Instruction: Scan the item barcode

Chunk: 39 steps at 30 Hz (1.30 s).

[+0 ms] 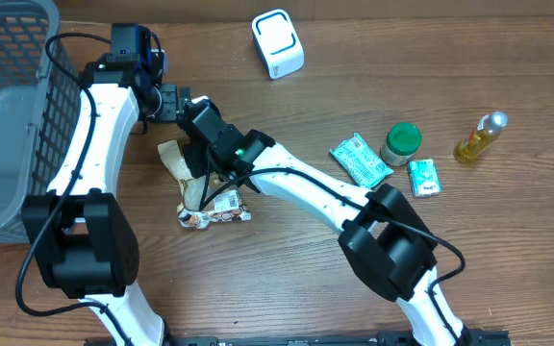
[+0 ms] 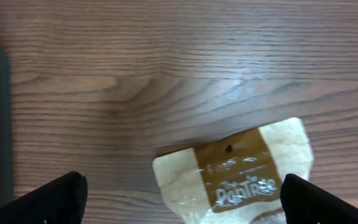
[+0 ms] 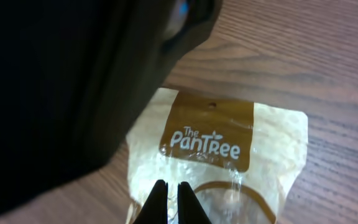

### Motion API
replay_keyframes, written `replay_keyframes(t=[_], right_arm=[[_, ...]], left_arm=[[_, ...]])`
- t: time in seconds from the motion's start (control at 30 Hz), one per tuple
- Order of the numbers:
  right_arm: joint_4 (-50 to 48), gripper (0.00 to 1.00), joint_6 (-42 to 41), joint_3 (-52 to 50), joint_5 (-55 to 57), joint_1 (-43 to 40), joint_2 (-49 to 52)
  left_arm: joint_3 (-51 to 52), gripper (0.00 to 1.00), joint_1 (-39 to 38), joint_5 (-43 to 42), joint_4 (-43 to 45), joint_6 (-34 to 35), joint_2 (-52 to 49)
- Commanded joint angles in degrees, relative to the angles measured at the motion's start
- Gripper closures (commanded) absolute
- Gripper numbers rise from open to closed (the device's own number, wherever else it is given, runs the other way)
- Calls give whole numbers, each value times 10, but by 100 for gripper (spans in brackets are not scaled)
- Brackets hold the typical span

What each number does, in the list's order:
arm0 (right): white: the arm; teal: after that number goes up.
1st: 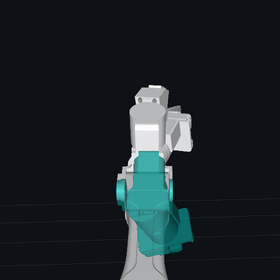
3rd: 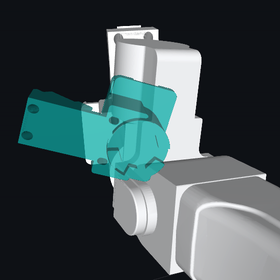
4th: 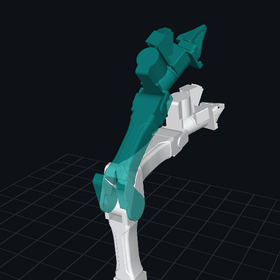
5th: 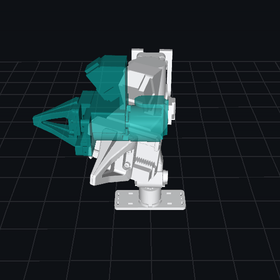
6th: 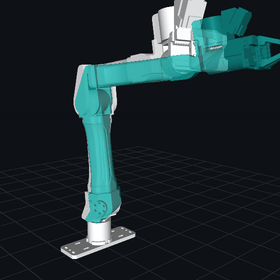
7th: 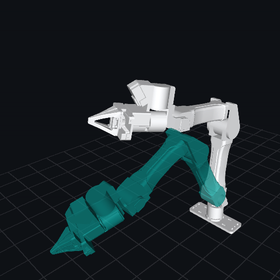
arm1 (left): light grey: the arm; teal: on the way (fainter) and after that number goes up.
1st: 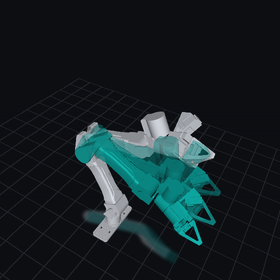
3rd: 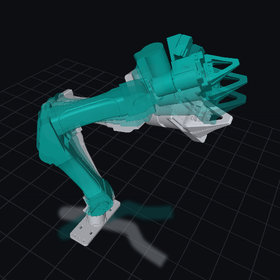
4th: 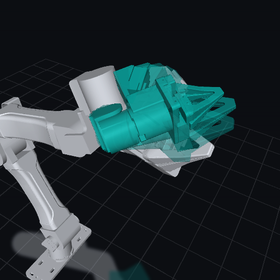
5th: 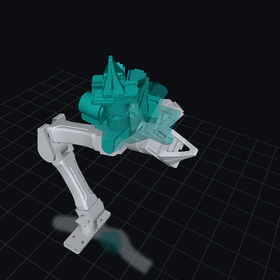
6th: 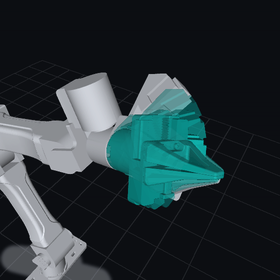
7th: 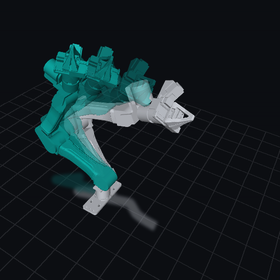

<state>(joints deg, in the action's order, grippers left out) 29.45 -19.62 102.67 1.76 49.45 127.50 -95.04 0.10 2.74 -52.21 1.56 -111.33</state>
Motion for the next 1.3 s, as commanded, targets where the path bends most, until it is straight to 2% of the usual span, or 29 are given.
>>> replay_keyframes(t=[0.0, 0.23, 0.43, 0.7, 0.83, 1.03, 1.27], right_arm=[[25, 96, 12, -11, 9, -7, 52], [83, 96, -32, -11, -12, -35, 52], [89, 96, -31, -11, -124, -41, 52], [121, 96, -30, -11, -133, -47, 50], [107, 95, -24, -6, -195, -58, 25], [89, 93, -9, -6, -191, -79, -28], [88, 96, -16, -8, -169, -95, -21]], left_arm=[[-8, 0, -9, -42, 0, 3, 13], [-8, 0, -9, -42, 0, 3, 13], [-8, 0, -9, -42, 0, 3, 13], [-8, 0, -9, -42, 0, 3, 13], [-8, 0, -9, -42, 0, 3, 13], [-8, 0, -9, -42, 0, 3, 13], [-8, 0, -9, -42, 0, 3, 13]])
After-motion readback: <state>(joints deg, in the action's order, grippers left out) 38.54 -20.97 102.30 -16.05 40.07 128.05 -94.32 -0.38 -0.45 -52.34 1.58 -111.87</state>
